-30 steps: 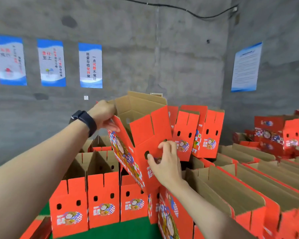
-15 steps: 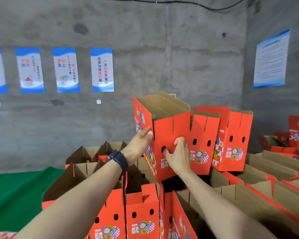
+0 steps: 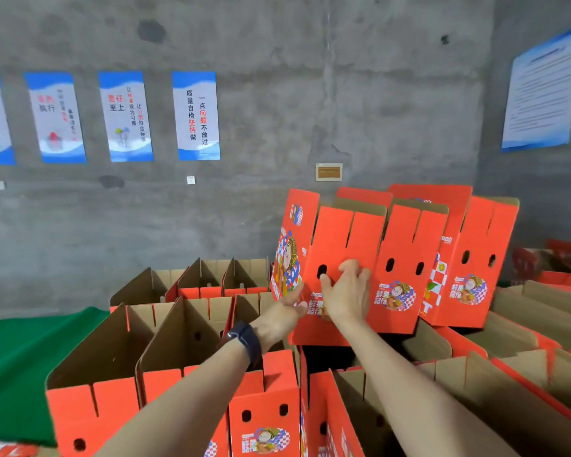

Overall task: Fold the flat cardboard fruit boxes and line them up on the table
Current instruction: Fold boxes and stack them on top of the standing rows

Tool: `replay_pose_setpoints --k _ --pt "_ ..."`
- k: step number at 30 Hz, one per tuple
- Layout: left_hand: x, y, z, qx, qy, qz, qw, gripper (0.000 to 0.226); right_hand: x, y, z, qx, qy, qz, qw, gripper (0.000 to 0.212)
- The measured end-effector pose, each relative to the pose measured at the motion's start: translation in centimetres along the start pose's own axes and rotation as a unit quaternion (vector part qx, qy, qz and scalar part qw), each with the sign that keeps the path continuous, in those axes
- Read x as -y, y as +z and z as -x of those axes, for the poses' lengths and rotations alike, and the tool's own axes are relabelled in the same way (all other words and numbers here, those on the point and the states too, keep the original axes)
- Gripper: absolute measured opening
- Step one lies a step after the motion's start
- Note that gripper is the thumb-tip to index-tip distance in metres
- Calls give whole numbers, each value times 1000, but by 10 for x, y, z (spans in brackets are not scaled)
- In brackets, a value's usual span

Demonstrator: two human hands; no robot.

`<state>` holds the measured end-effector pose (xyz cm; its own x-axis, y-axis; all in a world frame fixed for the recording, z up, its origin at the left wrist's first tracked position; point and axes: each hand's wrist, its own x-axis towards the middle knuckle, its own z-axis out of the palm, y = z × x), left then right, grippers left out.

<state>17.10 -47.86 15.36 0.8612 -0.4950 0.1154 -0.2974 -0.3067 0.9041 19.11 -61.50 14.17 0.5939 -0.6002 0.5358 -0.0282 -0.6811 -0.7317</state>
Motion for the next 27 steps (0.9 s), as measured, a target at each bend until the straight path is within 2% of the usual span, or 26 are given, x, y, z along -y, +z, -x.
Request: replay_pose_setpoints --k 4,6,8,10,15,20,22,25,27 --pt "5 5 0 0 4 -15 1000 54 -2 2 21 -41 -110 46 992 47" --pt "8 5 5 -12 12 -49 999 55 -4 2 24 19 -197 122 973 63" --pt "11 4 14 -12 22 -86 996 54 -8 2 22 96 -282 218 929 70" --pt "15 0 27 -10 37 -139 990 54 -8 0 22 130 -272 256 919 71" --pt "32 -19 64 -36 37 -265 963 49 -2 -3 34 137 -248 280 917 74" --pt "43 -44 99 -94 17 -309 946 56 9 -6 41 139 -249 282 916 69" --pt "47 -54 114 -116 24 -332 936 58 16 -6 50 117 -244 258 927 62" --pt "60 -70 143 -144 74 -413 896 64 24 -9 67 71 -217 172 958 54" --pt "77 -83 169 -123 102 -458 874 66 32 -12 75 65 -149 72 984 50"
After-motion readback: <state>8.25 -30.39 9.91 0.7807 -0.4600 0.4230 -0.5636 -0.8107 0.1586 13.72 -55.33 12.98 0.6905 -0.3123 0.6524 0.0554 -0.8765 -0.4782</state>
